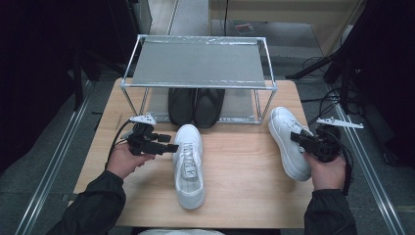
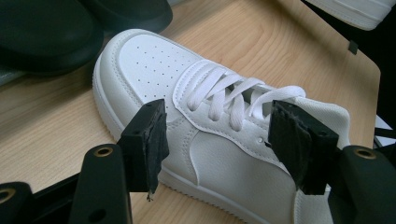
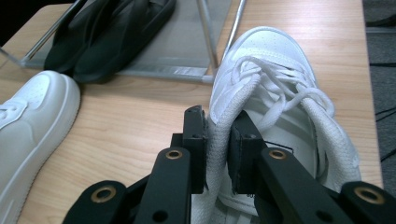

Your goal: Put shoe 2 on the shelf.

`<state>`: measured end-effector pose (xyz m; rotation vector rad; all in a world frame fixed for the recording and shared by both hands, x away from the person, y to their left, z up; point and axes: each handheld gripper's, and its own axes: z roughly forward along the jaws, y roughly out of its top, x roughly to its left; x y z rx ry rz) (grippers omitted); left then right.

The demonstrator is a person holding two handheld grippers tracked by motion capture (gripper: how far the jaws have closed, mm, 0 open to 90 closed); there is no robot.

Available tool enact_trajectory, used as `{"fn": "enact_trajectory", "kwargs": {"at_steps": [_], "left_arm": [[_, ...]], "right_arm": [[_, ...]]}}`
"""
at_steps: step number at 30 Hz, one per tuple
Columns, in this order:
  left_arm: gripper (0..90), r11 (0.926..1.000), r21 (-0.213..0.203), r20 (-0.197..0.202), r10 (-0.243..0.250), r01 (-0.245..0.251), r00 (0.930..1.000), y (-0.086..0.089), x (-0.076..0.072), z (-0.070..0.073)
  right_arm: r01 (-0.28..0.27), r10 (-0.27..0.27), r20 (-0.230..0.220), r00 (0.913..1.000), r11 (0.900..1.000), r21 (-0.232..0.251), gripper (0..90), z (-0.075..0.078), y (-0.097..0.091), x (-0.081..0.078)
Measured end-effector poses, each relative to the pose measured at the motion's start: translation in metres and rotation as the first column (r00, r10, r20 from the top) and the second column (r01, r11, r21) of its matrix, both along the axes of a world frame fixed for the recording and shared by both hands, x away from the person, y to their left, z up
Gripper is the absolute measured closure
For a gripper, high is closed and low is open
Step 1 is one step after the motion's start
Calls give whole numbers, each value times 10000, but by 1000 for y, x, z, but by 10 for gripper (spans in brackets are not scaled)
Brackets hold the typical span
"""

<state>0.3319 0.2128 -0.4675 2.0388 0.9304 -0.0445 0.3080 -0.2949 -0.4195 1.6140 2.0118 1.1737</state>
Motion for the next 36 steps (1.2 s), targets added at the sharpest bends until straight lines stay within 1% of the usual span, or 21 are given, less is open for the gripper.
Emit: {"fn": "enact_trajectory", "kwargs": {"at_steps": [3, 4, 7, 9, 11, 13, 18, 20, 21, 25, 28, 32, 36], "left_arm": [[377, 10000, 29, 17, -2, 2, 10000, 1, 0, 0], [376, 10000, 68, 15, 16, -17, 10000, 1, 0, 0], [377, 10000, 12, 6, -9, 9, 10000, 0, 0, 0], [377, 10000, 31, 4, -50, 50, 10000, 0, -1, 0], [377, 9999, 87, 45, -85, 84, 10000, -1, -1, 0], [377, 10000, 46, 40, -67, 67, 10000, -1, -1, 1], [377, 10000, 45, 13, -63, 63, 10000, -1, -1, 1], [377, 9999, 84, 69, -71, 71, 10000, -1, -1, 0], [377, 9999, 41, 34, -96, 96, 9999, -1, -1, 0], [377, 10000, 26, 130, -32, 32, 9999, 0, -1, 1], [377, 10000, -12, 160, -17, 17, 9999, 0, -1, 1], [377, 10000, 39, 148, -60, 60, 9999, -1, -2, 1], [376, 10000, 30, 132, -55, 55, 9999, -1, -2, 1]], "right_arm": [[-222, 222, -29, 9998, 9998, -3, 807, 1, 6, -5], [-238, 238, -13, 9997, 9997, -24, 807, 1, 8, -7], [-297, 296, -38, 9996, 9994, -175, 808, 2, 13, -13], [-347, 347, -31, 9994, 9993, -166, 808, 2, 14, -16], [-415, 414, -59, 9991, 9991, -53, 807, 2, 14, -21], [-515, 516, -92, 9986, 9987, 10, 807, 3, 16, -26], [-922, 922, -64, 9957, 9957, -14, 806, 4, 28, -35], [-1100, 1101, -29, 9939, 9939, 54, 805, 4, 34, -36], [-1222, 1222, -21, 9925, 9925, 54, 805, 4, 37, -37], [-1605, 1605, -83, 9870, 9870, -71, 803, 3, 51, -39], [-1915, 1915, 6, 9815, 9814, -126, 802, 5, 61, -40], [-2188, 2189, 68, 9757, 9757, -148, 802, 3, 72, -39], [-2388, 2388, 11, 9711, 9709, -211, 803, 2, 82, -38]]}}
